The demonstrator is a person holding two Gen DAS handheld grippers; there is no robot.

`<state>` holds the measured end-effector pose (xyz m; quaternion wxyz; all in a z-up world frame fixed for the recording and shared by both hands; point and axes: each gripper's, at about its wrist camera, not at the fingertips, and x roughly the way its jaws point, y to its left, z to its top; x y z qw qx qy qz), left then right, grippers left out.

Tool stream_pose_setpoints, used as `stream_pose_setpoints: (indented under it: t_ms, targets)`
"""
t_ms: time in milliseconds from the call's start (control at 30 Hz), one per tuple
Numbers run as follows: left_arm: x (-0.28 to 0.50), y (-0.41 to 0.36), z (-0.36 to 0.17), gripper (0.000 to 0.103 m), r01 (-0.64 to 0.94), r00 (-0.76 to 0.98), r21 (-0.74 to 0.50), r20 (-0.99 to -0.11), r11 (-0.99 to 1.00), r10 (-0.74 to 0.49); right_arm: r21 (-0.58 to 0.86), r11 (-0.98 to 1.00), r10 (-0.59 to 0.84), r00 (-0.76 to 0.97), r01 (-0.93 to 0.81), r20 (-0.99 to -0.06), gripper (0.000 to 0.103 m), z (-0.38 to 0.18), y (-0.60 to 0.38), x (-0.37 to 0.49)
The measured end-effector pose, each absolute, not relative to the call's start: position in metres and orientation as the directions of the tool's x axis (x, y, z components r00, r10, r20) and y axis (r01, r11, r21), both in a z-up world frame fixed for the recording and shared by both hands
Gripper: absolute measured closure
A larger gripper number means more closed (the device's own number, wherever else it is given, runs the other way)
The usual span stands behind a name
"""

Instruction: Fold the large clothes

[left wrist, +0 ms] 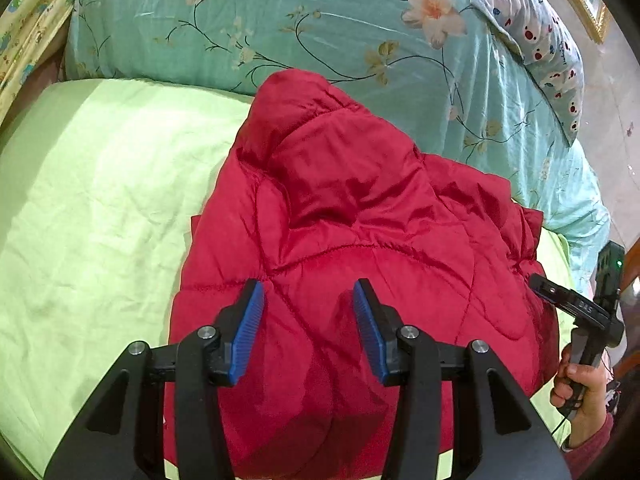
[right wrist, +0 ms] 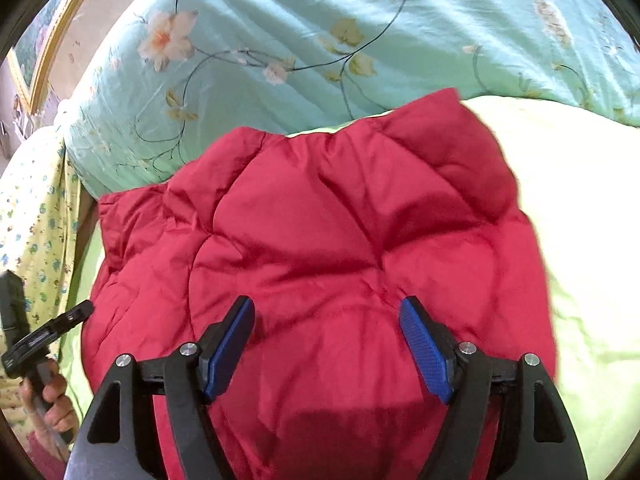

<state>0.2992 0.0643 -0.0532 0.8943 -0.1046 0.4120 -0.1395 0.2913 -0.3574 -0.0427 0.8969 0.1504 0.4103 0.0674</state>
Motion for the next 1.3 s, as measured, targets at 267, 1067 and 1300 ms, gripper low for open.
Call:
stream_pose_setpoints:
  t_ms: [267, 1067, 1300]
  targets:
    - [0.292, 0.078, -0.046, 0.043, 0.149, 0.646, -0.278, -0.700, 0.949, -0.306, 0.295, 0.954, 0.190, 0.668, 0.046, -0.719, 0.022, -0.034, -0.392, 0.259]
    - [0.358, 0.107, -0.124, 0.005, 0.131, 0.353, -0.671, -0.656, 0.730, -0.667, 0.678, 0.730, 0.560, 0.495, 0.086, -0.665, 0.000, -0.115, -0.463, 0.301]
    - [0.349, 0.100, -0.116, 0.029, 0.182, 0.388, -0.640, -0.651, 0.746, -0.653, 0.631, 0.775, 0.557, 0.447, 0.022, -0.700, 0.023, -0.112, -0.432, 0.314]
